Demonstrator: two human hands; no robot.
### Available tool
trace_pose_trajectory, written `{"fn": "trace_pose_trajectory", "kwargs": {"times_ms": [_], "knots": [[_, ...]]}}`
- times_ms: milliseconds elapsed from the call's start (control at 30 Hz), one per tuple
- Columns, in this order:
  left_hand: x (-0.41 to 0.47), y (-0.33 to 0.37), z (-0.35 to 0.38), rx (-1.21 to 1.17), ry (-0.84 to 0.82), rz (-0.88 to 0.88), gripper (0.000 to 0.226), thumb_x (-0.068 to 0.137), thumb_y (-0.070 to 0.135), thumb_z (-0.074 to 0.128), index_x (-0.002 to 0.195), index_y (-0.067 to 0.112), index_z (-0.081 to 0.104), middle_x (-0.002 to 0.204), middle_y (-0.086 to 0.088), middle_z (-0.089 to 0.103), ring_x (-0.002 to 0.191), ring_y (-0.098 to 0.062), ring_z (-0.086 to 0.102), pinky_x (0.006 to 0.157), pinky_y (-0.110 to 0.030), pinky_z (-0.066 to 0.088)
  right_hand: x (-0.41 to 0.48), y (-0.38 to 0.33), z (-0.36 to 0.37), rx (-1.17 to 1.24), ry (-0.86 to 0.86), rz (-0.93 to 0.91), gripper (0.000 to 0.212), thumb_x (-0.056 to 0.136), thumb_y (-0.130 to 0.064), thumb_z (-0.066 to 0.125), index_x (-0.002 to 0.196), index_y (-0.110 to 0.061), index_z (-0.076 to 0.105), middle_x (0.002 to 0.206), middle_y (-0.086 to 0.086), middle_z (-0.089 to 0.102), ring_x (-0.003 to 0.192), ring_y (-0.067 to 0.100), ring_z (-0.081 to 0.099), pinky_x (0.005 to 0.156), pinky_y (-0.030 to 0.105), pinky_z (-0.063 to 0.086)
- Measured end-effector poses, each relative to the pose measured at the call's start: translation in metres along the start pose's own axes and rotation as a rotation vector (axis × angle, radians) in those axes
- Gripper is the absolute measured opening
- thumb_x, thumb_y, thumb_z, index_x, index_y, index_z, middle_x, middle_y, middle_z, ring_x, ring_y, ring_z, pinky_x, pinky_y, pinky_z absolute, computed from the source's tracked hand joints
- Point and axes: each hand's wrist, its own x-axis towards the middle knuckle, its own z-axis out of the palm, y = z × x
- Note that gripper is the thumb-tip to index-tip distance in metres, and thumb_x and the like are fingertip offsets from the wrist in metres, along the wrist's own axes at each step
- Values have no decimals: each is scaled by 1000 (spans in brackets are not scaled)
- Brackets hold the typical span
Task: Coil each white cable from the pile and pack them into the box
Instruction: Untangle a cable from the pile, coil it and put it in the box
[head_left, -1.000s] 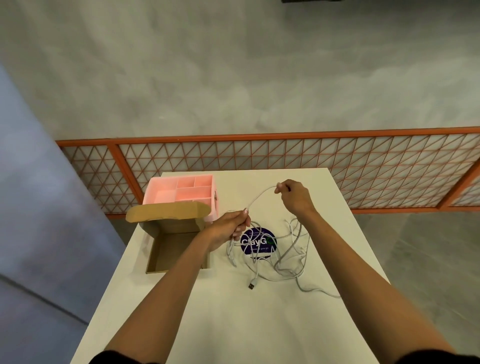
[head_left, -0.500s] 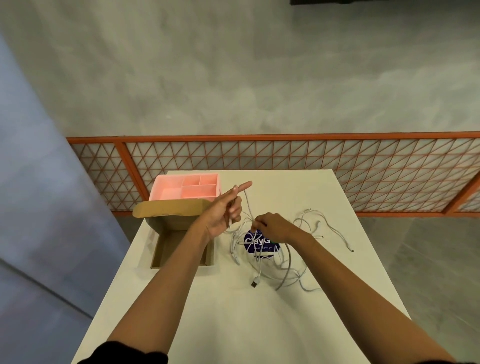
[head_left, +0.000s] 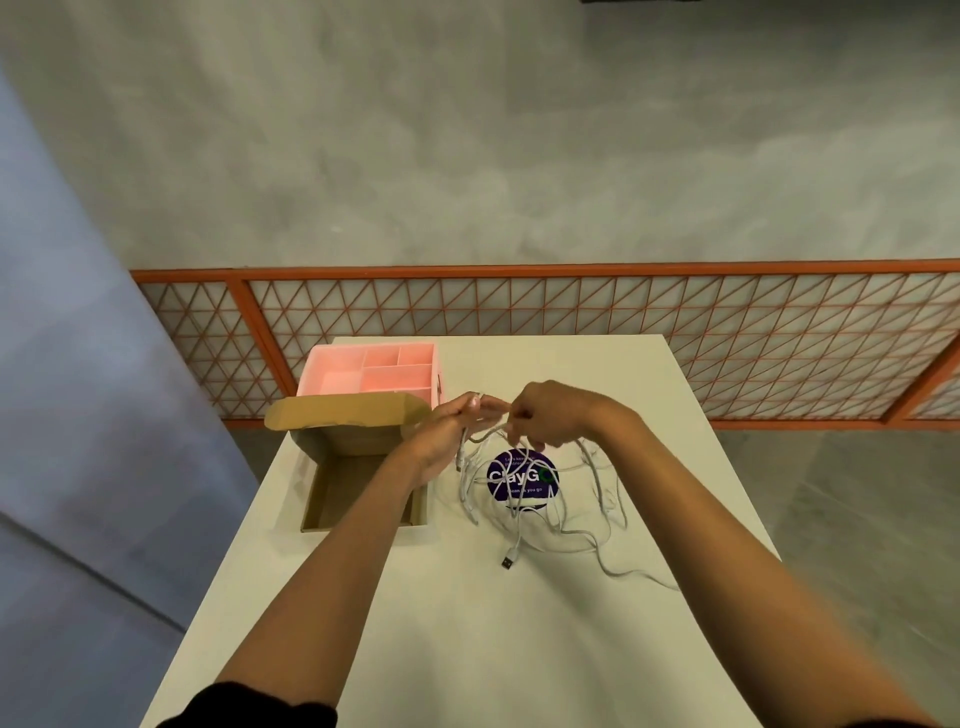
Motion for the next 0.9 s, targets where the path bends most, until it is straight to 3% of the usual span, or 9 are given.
{"fn": "trace_pose_trajectory", "kwargs": {"times_ms": [100, 167, 200, 300, 400, 533, 667, 767, 900], "knots": [[-5, 3, 3, 54, -82, -41, 33, 104, 25, 28, 111, 15, 58, 83, -5, 71, 85, -17, 68, 92, -32, 44, 1, 2, -14, -27, 198, 7, 23, 95, -26, 54, 96, -12, 72, 71, -2, 62, 73, 15, 60, 69, 30, 50], [-6, -2, 0, -16, -144, -73, 35, 105, 24, 27, 115, 14, 59, 55, 1, 54, 55, -12, 55, 87, -31, 42, 0, 5, -20, 10, 317, -13, 22, 92, -33, 58, 92, -14, 69, 76, -4, 59, 77, 15, 57, 70, 32, 48], [-6, -4, -2, -70, -185, -91, 36, 105, 22, 27, 116, 12, 59, 48, 2, 42, 45, -11, 43, 93, -31, 42, 0, 6, -23, 72, 370, -33, 21, 91, -34, 60, 91, -14, 68, 75, -5, 57, 73, 12, 54, 65, 28, 43], [-10, -7, -5, -271, -338, -113, 35, 102, 22, 30, 113, 8, 60, 41, 5, 29, 34, -8, 27, 109, -38, 39, 0, 9, -27, 249, 486, -83, 21, 90, -32, 62, 92, -12, 67, 70, -5, 54, 62, 6, 48, 54, 21, 35], [-15, -2, -3, -476, -419, -88, 35, 99, 26, 33, 105, 8, 62, 38, 6, 25, 29, -4, 27, 100, -40, 46, 3, 14, -23, 298, 566, -105, 24, 92, -31, 60, 93, -10, 71, 63, -1, 52, 53, 7, 41, 48, 14, 30], [-17, 1, -1, -574, -495, -61, 30, 97, 30, 44, 101, 7, 63, 41, 4, 19, 26, -2, 29, 88, -39, 55, 9, 21, -10, 353, 639, -79, 30, 94, -33, 55, 91, -10, 75, 53, 0, 46, 45, 10, 31, 42, 14, 29], [-16, -2, -4, -604, -512, -66, 26, 95, 30, 50, 100, 7, 62, 42, 3, 21, 26, -4, 26, 81, -38, 58, 10, 25, 1, 429, 538, -10, 40, 100, -35, 44, 91, -7, 71, 68, 0, 57, 52, 7, 39, 47, 12, 30], [-19, -2, -3, -609, -492, -97, 31, 98, 29, 37, 91, 9, 60, 42, 3, 21, 28, -8, 17, 75, -36, 60, 5, 26, 6, 733, 297, 36, 38, 102, -38, 35, 86, -11, 57, 78, -2, 66, 54, 8, 43, 49, 18, 32], [-19, -3, -7, -598, -536, -84, 21, 94, 31, 55, 86, 12, 55, 42, 3, 22, 28, -8, 19, 78, -36, 59, 6, 30, 13, 1125, 87, 48, 33, 102, -40, 33, 84, -13, 43, 97, 18, 71, 42, 9, 39, 38, 16, 27]]}}
